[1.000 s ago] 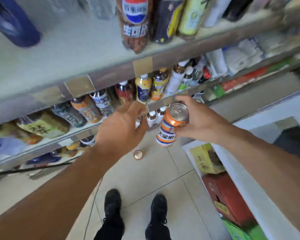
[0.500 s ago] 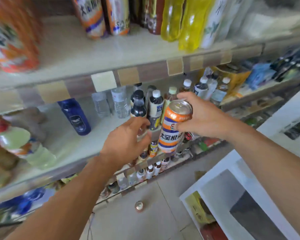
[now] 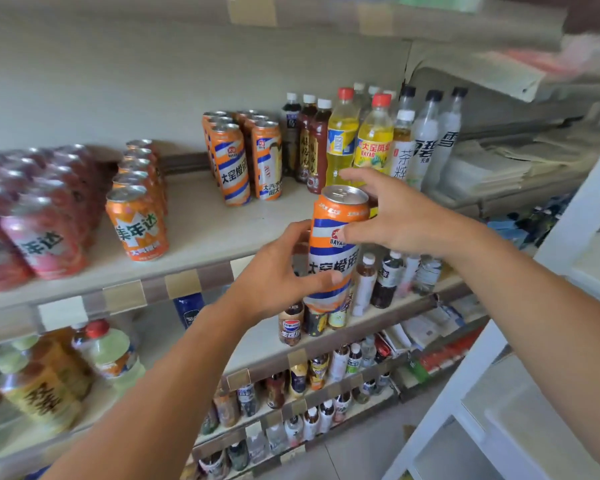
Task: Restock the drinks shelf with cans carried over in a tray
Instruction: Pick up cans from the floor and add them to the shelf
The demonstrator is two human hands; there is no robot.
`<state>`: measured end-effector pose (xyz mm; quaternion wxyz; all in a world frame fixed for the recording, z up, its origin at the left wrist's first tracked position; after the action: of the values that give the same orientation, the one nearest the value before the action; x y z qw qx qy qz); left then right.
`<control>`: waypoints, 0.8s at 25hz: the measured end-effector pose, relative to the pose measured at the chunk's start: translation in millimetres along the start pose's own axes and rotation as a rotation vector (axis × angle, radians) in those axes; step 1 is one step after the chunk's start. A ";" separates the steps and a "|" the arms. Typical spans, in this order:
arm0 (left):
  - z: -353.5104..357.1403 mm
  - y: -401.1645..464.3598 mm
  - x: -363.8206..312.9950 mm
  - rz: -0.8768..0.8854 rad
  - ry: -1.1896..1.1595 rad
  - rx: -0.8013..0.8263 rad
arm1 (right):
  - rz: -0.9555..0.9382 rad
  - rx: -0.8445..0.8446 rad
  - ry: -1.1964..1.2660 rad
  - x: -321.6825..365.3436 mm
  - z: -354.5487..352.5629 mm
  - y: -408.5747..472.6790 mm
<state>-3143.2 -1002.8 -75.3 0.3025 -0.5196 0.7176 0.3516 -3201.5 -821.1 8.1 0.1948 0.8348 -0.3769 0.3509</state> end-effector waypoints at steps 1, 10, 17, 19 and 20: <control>-3.2 1.3 -6.2 -0.002 -0.047 -0.005 | -0.025 0.009 0.027 5.8 -3.0 1.5; -31.8 -4.1 -31.1 -0.055 -0.175 -0.271 | -0.113 -0.059 0.282 -5.6 22.0 6.5; -51.6 1.2 -24.1 -0.133 -0.077 -0.452 | -0.061 -0.077 0.183 -12.8 86.0 19.8; -57.3 7.1 -20.4 -0.148 -0.083 -0.472 | -0.067 -0.156 0.199 -5.0 97.6 31.1; -60.5 10.4 -18.7 -0.154 -0.090 -0.478 | -0.066 -0.206 0.192 -2.8 102.5 37.9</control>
<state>-3152.1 -1040.2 -23.9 0.2289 -0.6133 0.5582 0.5099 -3186.9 -904.5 -61.1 0.3261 0.7850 -0.3629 0.3817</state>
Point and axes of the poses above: each hand's wrist, its own y-axis towards the middle knuckle, its own z-axis out of the palm, x = y × z, the point moved 1 cm from there along y, towards the middle knuckle, and after that the axes turned 8 degrees about x, right-handed, at the moved point
